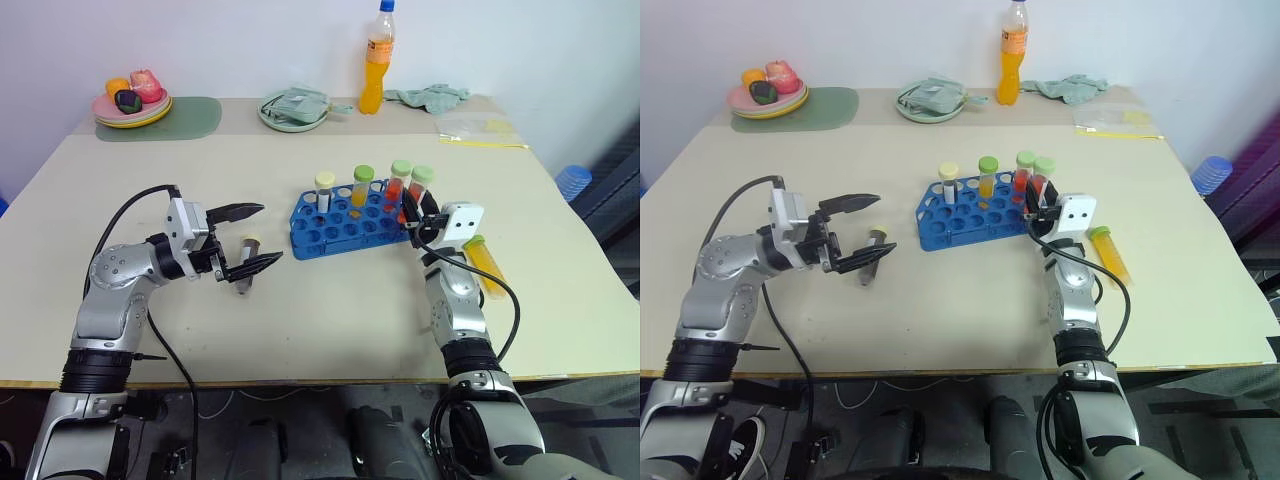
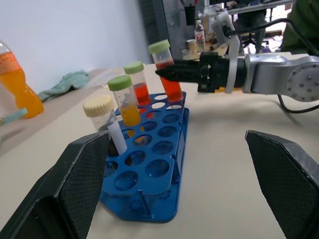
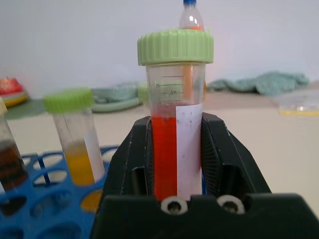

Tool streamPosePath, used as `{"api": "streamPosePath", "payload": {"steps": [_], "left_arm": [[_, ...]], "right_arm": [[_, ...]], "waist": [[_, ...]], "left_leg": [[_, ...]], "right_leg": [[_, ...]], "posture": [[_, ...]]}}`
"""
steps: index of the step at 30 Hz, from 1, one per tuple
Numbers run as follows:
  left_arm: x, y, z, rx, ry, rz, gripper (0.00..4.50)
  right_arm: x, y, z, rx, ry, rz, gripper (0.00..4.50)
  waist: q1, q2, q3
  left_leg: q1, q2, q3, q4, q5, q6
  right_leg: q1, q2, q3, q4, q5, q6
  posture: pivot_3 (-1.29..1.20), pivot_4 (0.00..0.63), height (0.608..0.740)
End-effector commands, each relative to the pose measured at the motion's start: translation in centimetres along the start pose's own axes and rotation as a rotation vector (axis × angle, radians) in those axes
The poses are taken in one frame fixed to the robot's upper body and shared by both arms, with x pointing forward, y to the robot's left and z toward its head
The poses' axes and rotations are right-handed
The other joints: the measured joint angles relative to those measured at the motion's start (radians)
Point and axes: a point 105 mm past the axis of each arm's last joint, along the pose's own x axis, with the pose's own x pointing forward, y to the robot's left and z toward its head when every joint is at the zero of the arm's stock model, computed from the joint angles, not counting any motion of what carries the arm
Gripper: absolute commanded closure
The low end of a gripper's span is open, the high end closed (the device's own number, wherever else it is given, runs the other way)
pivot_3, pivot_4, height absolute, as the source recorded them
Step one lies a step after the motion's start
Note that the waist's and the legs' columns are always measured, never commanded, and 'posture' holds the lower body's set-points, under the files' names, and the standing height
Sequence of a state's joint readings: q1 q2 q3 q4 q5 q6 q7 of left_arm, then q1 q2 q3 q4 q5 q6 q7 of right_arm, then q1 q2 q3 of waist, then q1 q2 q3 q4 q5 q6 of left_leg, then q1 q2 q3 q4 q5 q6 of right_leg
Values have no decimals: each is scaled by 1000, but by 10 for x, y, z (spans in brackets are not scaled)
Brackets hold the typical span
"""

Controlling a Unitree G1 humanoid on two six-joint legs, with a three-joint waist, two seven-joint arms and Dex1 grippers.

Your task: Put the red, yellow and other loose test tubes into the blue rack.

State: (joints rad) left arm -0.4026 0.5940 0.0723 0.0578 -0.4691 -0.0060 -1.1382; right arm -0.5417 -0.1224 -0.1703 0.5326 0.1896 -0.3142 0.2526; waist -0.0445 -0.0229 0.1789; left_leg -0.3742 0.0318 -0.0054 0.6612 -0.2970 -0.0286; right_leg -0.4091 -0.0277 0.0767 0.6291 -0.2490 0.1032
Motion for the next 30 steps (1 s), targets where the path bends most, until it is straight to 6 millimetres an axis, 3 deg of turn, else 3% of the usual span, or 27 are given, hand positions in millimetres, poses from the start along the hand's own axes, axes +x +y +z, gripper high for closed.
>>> {"api": "streamPosePath", "payload": {"steps": [1, 6, 8, 13, 14, 21, 23, 27, 30], "left_arm": [[-2, 5, 16, 52, -34, 10, 0], [-2, 5, 16, 55, -30, 9, 0], [-2, 5, 16, 57, -29, 11, 0], [-1, 4, 16, 54, -31, 11, 0], [0, 4, 15, 53, -31, 11, 0], [2, 0, 12, 43, -38, 15, 0], [3, -2, 11, 42, -40, 16, 0], [5, -5, 11, 45, -43, 3, 0], [5, -6, 12, 43, -50, -2, 0]], "right_arm": [[2, -5, 14, -17, -60, -17, 3683], [-1, -2, 11, 11, -58, -4, 3683], [0, -2, 13, 33, -66, 8, 2580], [-1, -1, 19, 12, -75, 36, 318], [-1, 1, 20, 21, -75, 53, 70], [-12, 8, 35, -26, -69, 128, 70], [-14, 5, 46, 0, -77, 138, 70], [-33, -7, 86, 7, -88, 216, 70], [-45, -20, 98, -26, -19, 241, 70]], "waist": [[0, 0, 0], [0, 0, 0], [-1, 0, 0], [-1, 0, 0], [-1, 0, 0], [0, 0, 0], [1, 0, 0], [5, 0, 0], [5, 0, 0]], "left_leg": [[0, 0, 0, 0, 0, 0], [0, 0, 0, 0, 0, 0], [0, 0, 0, 0, 0, 0], [0, 0, 0, 0, 0, 0], [0, 0, 0, 0, 0, 0], [0, 0, 0, 0, 0, 0], [0, 0, 0, 0, 0, 0], [-1, 0, 0, 0, 0, 0], [-1, 0, 0, 0, 0, 0]], "right_leg": [[0, 0, 0, 0, 0, 0], [0, 0, 0, 0, 0, 0], [0, 0, 0, 0, 0, 0], [0, 0, 0, 0, 0, 0], [0, 0, 0, 0, 0, 0], [0, 0, 0, 0, 0, 0], [0, 0, 0, 0, 0, 0], [0, -1, 0, 0, 0, 0], [0, -1, 0, -1, -1, -2]], "posture": [[0, 150, 740], [0, 150, 740], [0, 150, 740], [0, 150, 740], [0, 150, 740], [0, 150, 740], [0, 150, 740], [0, 150, 740], [0, 150, 740]]}}
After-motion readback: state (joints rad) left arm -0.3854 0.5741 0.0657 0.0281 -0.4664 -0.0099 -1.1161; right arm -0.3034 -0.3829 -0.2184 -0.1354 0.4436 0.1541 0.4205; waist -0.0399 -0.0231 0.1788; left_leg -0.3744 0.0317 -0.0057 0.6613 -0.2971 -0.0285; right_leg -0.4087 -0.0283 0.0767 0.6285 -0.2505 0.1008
